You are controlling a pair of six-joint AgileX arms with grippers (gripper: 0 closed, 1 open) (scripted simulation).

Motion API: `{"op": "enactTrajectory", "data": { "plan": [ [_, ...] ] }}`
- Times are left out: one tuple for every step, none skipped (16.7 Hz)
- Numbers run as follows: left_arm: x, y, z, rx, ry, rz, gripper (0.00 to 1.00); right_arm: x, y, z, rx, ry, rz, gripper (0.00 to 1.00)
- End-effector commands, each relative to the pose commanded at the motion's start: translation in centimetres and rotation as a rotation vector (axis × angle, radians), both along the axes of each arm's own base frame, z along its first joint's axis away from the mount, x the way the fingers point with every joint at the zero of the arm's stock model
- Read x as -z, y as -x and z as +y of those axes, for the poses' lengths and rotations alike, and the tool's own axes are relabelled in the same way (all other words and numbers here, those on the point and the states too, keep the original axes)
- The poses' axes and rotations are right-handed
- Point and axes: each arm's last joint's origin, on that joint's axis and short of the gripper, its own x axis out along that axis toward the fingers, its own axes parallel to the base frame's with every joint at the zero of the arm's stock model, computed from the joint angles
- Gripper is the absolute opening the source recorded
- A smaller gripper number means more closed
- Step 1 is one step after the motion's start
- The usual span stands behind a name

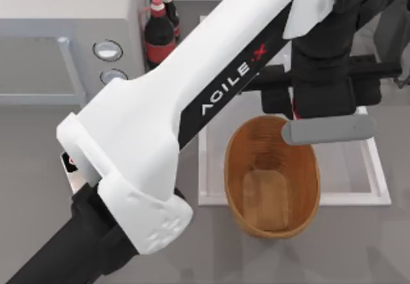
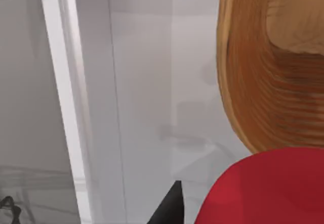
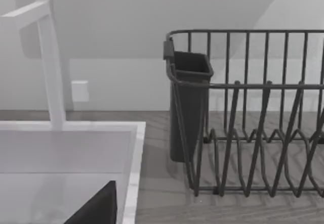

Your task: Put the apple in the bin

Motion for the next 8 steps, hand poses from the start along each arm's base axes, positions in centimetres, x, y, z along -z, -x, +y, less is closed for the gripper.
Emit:
{"op": "enactTrajectory", "data": {
  "plan": [
    [0.0, -0.2, 0.1, -0.01, -0.003, 0.0, 0.0, 0.0, 0.0, 0.0, 0.0, 0.0, 0.0, 1.0],
    [0.1, -0.5, 0.1, -0.019, -0.008, 0.004, 0.0, 0.0, 0.0, 0.0, 0.0, 0.0, 0.0, 1.0],
    [0.3, -0.7, 0.1, -0.026, -0.017, 0.01, 0.0, 0.0, 0.0, 0.0, 0.0, 0.0, 0.0, 1.0],
    [0.7, -0.9, 0.1, -0.029, -0.031, 0.022, 0.0, 0.0, 0.0, 0.0, 0.0, 0.0, 0.0, 1.0],
    [1.3, -1.0, 0.0, -0.03, -0.05, 0.038, 0.0, 0.0, 0.0, 0.0, 0.0, 0.0, 0.0, 1.0],
    [2.1, -0.9, 0.0, -0.027, -0.075, 0.06, 0.0, 0.0, 0.0, 0.0, 0.0, 0.0, 0.0, 1.0],
    [3.1, -0.8, -0.1, -0.021, -0.105, 0.086, 0.0, 0.0, 0.0, 0.0, 0.0, 0.0, 0.0, 1.0],
    [4.2, -0.6, 0.0, -0.014, -0.135, 0.111, 0.0, 0.0, 0.0, 0.0, 0.0, 0.0, 0.0, 1.0]
  ]
}}
